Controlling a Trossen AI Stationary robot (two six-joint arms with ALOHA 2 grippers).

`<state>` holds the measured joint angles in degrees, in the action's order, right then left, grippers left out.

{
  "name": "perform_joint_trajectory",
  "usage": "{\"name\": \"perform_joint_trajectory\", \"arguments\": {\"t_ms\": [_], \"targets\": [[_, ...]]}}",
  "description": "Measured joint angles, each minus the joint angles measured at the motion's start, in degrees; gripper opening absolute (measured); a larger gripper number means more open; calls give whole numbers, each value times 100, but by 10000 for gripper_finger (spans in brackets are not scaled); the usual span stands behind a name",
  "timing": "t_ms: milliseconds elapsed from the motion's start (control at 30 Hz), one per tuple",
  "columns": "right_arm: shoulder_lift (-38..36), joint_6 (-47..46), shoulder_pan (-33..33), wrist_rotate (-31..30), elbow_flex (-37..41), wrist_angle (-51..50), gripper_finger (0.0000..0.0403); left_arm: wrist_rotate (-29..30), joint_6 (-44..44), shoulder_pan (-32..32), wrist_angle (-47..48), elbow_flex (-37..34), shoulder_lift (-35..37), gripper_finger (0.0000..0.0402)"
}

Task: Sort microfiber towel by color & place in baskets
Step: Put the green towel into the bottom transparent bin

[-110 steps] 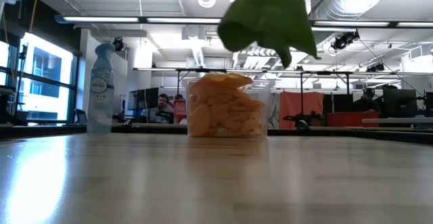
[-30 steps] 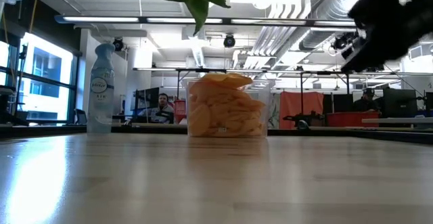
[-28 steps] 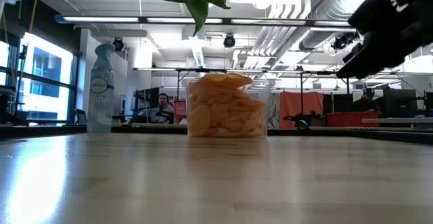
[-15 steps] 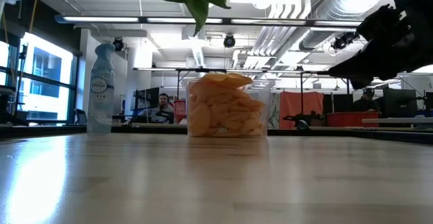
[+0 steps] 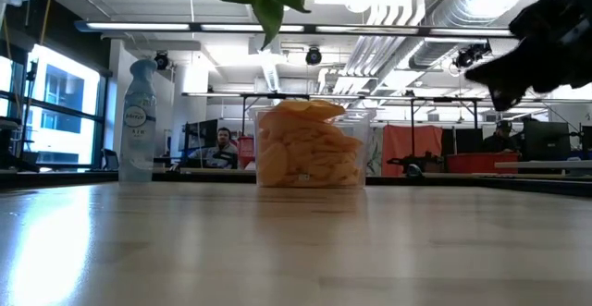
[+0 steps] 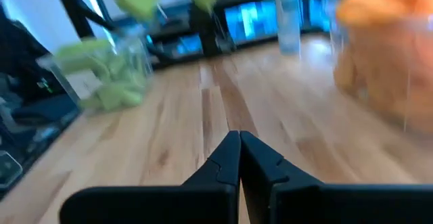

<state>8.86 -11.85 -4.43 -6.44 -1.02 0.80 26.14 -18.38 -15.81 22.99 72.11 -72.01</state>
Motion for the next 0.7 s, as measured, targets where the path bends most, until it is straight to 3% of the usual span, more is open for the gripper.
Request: {"name": "perform_joint_trajectory", "arguments": {"t_ms": [167, 500, 700], "targets": [[-877, 494, 0, -25, 1, 7, 0, -3, 1, 4, -3, 1, 0, 1], [-850, 772, 4, 96, -9, -42, 0, -25, 191, 0, 197, -1, 0, 1], [-848, 679, 4, 68, -9, -34, 0, -321, 139, -100, 416, 107, -6, 1]]}}
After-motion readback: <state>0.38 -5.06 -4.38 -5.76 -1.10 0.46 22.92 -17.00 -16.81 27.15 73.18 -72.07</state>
